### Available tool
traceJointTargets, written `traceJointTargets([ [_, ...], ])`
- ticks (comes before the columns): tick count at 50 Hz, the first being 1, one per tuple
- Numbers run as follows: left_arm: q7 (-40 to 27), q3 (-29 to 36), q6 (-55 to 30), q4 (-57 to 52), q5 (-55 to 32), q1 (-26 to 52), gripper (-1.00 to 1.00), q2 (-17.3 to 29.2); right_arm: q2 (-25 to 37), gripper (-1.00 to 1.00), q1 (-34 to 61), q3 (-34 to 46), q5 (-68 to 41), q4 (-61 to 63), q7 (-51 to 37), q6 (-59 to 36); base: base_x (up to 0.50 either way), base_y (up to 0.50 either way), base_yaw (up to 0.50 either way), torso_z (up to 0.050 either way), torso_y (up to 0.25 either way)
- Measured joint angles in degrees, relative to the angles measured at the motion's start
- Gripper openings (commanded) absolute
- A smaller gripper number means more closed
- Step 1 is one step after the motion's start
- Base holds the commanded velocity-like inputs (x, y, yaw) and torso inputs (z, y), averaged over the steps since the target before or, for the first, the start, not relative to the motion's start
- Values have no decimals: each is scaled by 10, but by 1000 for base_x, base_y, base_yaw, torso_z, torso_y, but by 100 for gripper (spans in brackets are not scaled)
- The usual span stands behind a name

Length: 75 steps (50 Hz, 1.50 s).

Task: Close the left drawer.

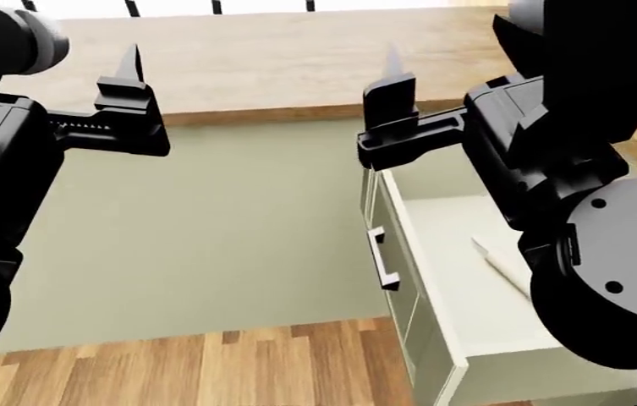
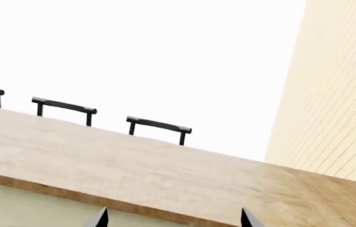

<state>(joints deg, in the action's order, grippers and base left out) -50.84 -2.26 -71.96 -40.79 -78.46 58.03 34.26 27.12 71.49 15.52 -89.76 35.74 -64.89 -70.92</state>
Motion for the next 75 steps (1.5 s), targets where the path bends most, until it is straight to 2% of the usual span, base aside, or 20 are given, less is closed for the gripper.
traceJointTargets([
  [15, -4, 3, 5, 1, -5, 2, 100, 4, 2, 100, 6, 9, 1, 3, 4, 2, 0, 0, 500, 0, 0],
  [27, -3, 8, 9, 4, -2, 1, 100, 8, 5, 100, 8, 18, 8, 3, 7, 3, -178, 1, 0, 0, 0],
  [63, -11, 18, 20, 2, -11, 2, 100, 14, 10, 100, 1, 8, -6, 3, 7, 36, 500, -2, 0, 0, 0],
  [75, -15, 20, 23, 2, -16, 4, 100, 16, 13, 100, 4, 10, -3, 2, 0, 40, 41, 113, 0, 0, 0],
])
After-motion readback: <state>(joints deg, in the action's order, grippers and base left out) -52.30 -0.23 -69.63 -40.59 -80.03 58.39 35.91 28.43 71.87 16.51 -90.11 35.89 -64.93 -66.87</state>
